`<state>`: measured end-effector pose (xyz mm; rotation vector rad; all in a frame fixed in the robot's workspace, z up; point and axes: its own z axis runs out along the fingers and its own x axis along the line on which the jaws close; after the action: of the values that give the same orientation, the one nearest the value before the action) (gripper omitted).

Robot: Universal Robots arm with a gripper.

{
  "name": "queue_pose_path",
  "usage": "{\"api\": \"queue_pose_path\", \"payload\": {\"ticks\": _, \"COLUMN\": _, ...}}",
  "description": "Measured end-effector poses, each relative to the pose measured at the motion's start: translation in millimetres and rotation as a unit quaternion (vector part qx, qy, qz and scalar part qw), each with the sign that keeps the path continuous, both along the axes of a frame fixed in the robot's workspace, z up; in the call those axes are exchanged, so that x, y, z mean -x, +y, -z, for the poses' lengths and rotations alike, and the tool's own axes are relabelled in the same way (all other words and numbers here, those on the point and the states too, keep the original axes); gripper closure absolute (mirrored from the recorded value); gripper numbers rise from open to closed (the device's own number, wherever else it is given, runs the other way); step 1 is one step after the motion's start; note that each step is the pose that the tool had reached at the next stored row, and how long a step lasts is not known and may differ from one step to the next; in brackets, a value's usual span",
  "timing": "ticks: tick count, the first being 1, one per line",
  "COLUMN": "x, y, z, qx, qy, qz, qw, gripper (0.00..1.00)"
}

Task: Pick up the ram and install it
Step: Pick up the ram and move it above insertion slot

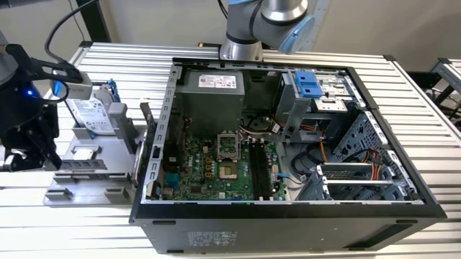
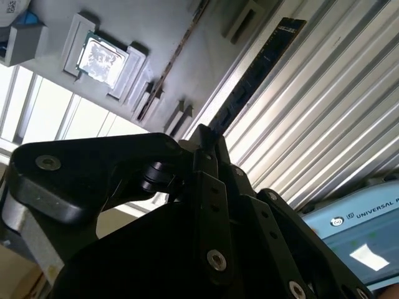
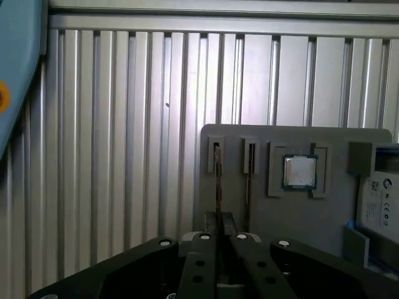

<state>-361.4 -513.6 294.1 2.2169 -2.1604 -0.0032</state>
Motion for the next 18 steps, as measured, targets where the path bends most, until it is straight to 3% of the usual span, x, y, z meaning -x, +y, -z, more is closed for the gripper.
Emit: {"api": "queue_pose_path", "payload": {"ticks": 18, "x": 0.0, "y": 0.0, "z": -33.6, "qx": 0.0003, "qy": 0.0, "qz": 0.0, "qw": 1.0, "gripper": 1.0}}
